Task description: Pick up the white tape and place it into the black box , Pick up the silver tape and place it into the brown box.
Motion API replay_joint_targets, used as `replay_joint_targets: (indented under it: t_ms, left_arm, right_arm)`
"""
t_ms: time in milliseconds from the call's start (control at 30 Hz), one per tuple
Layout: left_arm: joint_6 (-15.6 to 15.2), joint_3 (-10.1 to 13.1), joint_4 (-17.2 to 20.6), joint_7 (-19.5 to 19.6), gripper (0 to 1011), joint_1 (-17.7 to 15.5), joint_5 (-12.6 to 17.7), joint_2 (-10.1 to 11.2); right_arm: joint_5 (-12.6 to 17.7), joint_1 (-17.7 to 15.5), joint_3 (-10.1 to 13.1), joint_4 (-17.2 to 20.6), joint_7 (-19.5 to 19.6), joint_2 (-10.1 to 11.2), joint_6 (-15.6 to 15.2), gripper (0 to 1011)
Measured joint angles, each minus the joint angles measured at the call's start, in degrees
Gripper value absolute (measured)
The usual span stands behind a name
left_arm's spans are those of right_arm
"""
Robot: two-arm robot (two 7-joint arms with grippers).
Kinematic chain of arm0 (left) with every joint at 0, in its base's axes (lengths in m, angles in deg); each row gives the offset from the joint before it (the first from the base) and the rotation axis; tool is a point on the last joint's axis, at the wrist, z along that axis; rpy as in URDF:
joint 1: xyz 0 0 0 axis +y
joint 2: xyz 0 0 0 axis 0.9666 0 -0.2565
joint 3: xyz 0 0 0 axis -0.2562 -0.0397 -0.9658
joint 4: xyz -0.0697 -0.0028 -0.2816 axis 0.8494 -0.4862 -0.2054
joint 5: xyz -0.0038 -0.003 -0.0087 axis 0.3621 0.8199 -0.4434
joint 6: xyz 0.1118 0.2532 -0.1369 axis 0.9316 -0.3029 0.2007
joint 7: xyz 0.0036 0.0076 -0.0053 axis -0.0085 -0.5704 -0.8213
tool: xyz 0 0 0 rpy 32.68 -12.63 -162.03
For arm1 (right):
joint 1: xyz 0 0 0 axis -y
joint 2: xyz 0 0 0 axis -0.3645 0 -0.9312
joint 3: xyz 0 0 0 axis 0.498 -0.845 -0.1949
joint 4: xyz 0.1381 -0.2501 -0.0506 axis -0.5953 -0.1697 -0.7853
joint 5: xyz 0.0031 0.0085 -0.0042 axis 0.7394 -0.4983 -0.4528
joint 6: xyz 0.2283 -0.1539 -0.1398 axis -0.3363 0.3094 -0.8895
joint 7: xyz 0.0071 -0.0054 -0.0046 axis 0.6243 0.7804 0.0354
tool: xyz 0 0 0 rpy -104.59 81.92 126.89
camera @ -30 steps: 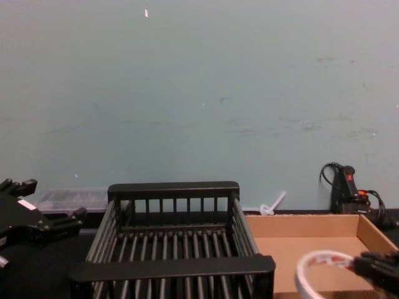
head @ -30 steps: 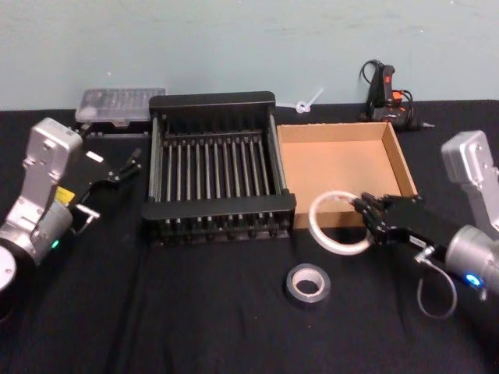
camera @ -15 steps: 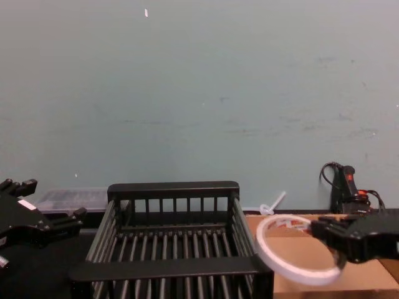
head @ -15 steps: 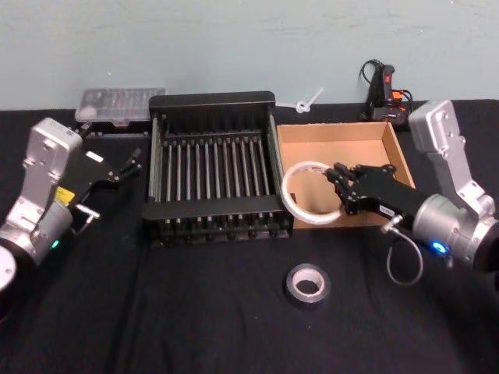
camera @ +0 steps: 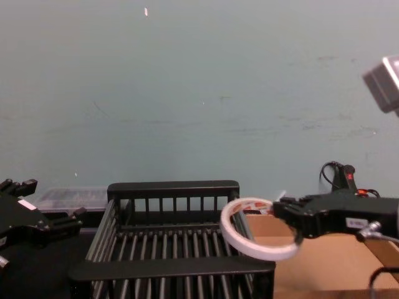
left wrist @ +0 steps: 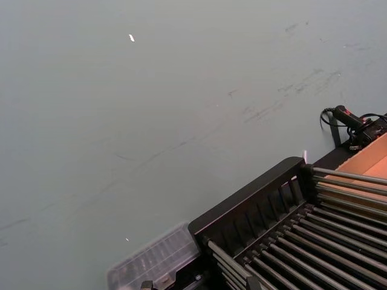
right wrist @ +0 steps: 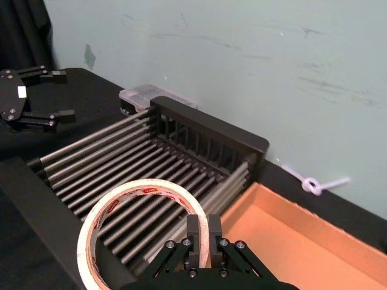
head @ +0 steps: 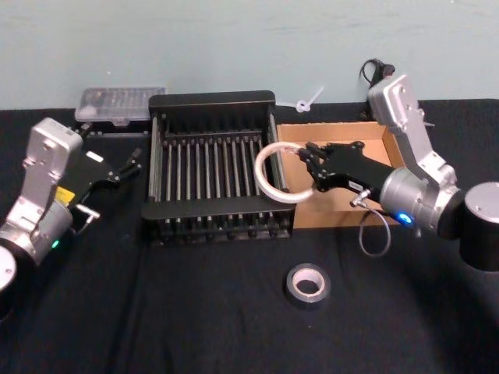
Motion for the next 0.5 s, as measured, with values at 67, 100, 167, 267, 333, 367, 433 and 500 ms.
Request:
replay_joint_targets:
  t_ms: [67, 100, 167, 267, 333, 367, 433, 500]
  left_arm:
    - [0.0, 0.0, 0.0, 0.0, 1001, 0.0, 0.0, 0.0]
    - [0.0, 0.0, 0.0, 0.0, 1001, 0.0, 0.0, 0.0]
    - [0.0, 0.0, 0.0, 0.0, 1001, 0.0, 0.0, 0.0]
    - [0.0, 0.0, 0.0, 0.0, 1001, 0.0, 0.0, 0.0]
    - [0.0, 0.0, 0.0, 0.0, 1001, 0.0, 0.0, 0.0]
    - [0.0, 0.0, 0.0, 0.0, 1001, 0.0, 0.0, 0.0]
    - [0.0, 0.0, 0.0, 0.0, 1001, 0.0, 0.0, 0.0]
    - [0.0, 0.0, 0.0, 0.0, 1001, 0.0, 0.0, 0.0]
  right_arm:
    - [-0.4, 0.7, -0.4, -0.6, -0.2, -0.4, 0.1, 97]
    - [-0.5, 1.1, -0.5, -1.0, -0.3, -0.6, 0.1, 97]
    - [-1.0, 2.2, -1.1, -2.0, -0.6, -1.3, 0.4, 97]
    - [-1.6, 3.7, -2.0, -3.4, -1.2, -2.2, 0.5, 97]
    - [-2.1, 4.8, -2.6, -4.7, -1.5, -3.0, 0.7, 97]
    - [-2.2, 5.2, -2.8, -5.0, -1.6, -3.2, 0.7, 97]
    - [-2.8, 6.3, -3.4, -6.4, -2.0, -4.0, 0.9, 98]
    - [-3.0, 7.0, -3.8, -7.1, -2.1, -4.5, 1.0, 97]
